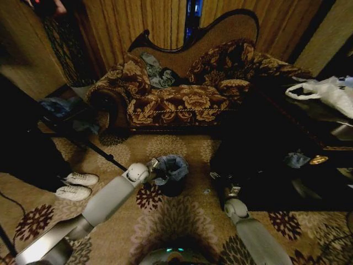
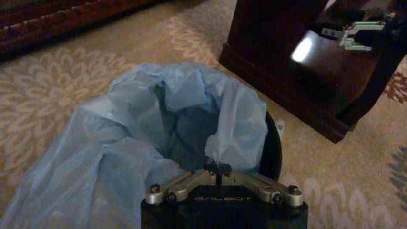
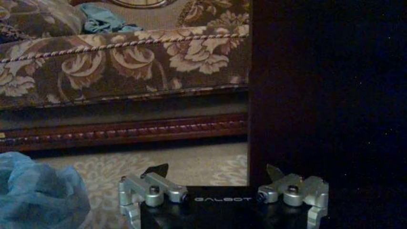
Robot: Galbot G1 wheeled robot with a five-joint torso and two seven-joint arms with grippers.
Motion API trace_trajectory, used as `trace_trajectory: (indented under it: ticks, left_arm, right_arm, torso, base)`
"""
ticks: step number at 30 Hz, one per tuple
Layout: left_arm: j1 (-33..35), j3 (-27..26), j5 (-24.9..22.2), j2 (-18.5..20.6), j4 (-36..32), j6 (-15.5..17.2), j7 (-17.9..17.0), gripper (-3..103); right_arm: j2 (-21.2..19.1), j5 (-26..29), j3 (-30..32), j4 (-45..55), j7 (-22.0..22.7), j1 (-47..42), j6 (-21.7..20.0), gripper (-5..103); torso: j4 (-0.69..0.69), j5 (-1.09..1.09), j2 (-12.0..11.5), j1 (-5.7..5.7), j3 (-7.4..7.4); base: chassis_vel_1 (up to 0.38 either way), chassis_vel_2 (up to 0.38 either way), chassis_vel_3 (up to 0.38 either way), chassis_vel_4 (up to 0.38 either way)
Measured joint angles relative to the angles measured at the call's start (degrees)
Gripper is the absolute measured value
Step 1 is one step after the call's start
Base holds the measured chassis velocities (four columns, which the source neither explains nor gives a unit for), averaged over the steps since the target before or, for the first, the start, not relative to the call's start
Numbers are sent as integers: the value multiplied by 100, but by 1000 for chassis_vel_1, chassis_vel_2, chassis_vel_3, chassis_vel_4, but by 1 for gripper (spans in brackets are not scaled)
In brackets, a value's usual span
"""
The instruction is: Place a garbage bag over the trash bin.
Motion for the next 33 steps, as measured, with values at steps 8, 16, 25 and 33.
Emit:
trace_trajectory:
  ticks: [8, 16, 25, 33]
  left_arm:
    - [61, -93, -100, -87, 20, -135, -57, 0]
    - [212, 52, -409, -263, -105, -1015, -39, 0]
    - [331, 261, -145, -360, -301, -1138, 138, 0]
    - [515, 443, 25, -334, -498, -1127, 195, 0]
  right_arm:
    - [-11, -8, -31, -3, -4, 11, 1, 100]
    - [44, -34, -130, -10, -12, 46, -2, 100]
    - [43, -64, -150, -3, -12, 60, -8, 100]
    - [36, -95, -141, 12, -11, 41, -9, 100]
  torso:
    - [0, 0, 0, 0, 0]
    - [0, -1, 0, 0, 0]
    - [0, 0, 0, 0, 0]
    - [0, 0, 0, 0, 0]
  base:
    - [0, 0, 0, 0]
    - [0, 0, 0, 0]
    - [0, 0, 0, 0]
    - [0, 0, 0, 0]
